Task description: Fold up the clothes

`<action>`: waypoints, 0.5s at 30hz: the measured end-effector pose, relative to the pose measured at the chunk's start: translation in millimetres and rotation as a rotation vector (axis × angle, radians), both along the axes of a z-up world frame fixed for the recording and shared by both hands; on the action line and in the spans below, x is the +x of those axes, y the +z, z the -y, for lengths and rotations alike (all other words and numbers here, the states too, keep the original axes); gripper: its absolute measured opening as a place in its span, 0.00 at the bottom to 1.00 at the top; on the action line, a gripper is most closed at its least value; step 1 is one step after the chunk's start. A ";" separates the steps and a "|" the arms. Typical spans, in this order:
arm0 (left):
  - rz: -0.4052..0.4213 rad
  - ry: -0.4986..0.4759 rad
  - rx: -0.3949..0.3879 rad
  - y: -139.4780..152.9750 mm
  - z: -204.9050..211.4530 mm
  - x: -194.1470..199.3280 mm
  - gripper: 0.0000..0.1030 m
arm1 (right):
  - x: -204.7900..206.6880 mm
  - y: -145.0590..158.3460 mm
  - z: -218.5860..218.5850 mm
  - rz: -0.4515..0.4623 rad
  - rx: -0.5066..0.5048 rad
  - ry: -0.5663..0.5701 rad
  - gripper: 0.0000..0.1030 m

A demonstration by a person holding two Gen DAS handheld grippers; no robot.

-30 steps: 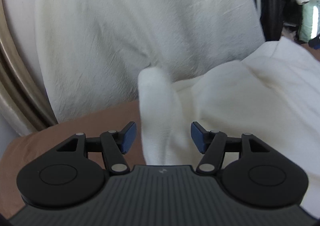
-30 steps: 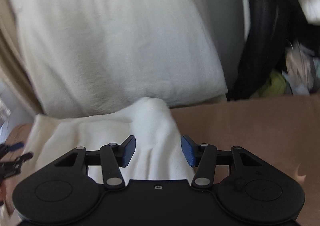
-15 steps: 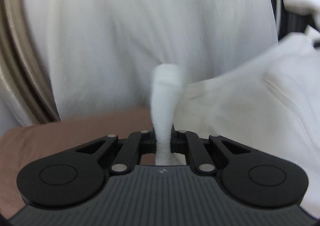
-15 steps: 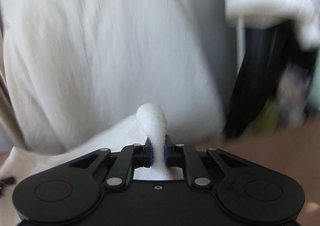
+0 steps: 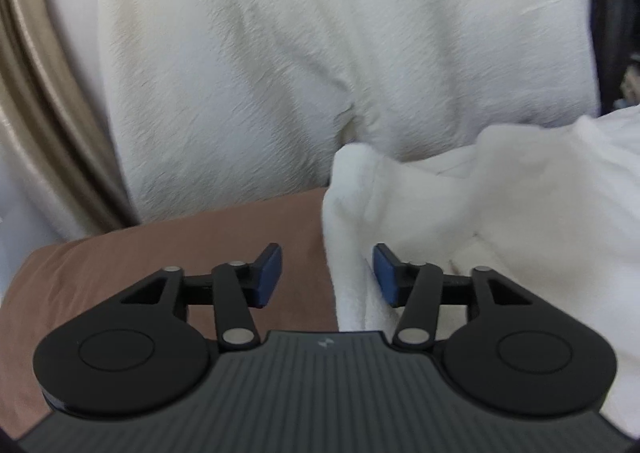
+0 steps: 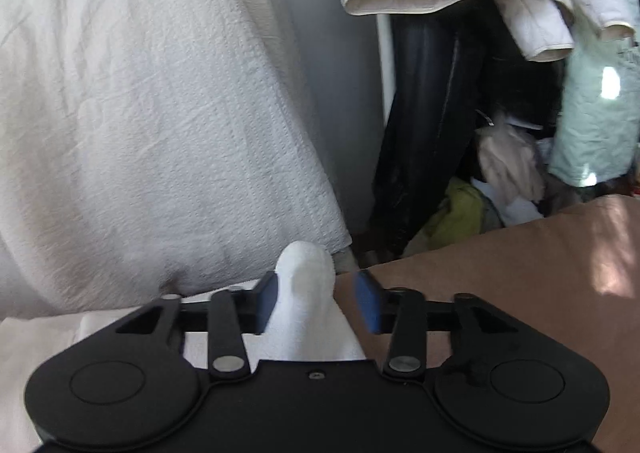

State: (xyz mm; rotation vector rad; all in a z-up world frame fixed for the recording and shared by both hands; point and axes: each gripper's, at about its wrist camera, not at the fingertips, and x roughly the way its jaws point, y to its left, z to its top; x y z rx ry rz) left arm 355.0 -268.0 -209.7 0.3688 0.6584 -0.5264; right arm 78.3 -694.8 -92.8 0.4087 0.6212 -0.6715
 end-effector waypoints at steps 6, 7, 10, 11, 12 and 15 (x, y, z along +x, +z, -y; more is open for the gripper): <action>-0.155 -0.011 -0.120 -11.5 1.9 15.5 0.09 | -3.9 -25.1 16.7 -0.055 0.199 0.102 0.50; -0.140 0.064 -0.142 -8.3 -3.6 12.9 0.06 | -6.9 -24.4 15.9 -0.022 0.209 0.111 0.11; -0.213 0.208 -0.327 1.4 -31.1 19.1 0.07 | -24.3 -7.1 23.3 0.096 0.180 0.065 0.09; -0.243 0.234 -0.374 2.6 -38.4 22.2 0.07 | -25.9 -1.5 21.9 0.082 0.135 0.057 0.09; -0.254 0.245 -0.371 1.1 -40.0 24.2 0.08 | -23.4 0.9 17.9 0.053 0.111 0.069 0.09; -0.264 0.316 -0.359 -1.4 -48.4 22.4 0.20 | -10.9 -2.6 16.8 -0.016 0.087 0.019 0.32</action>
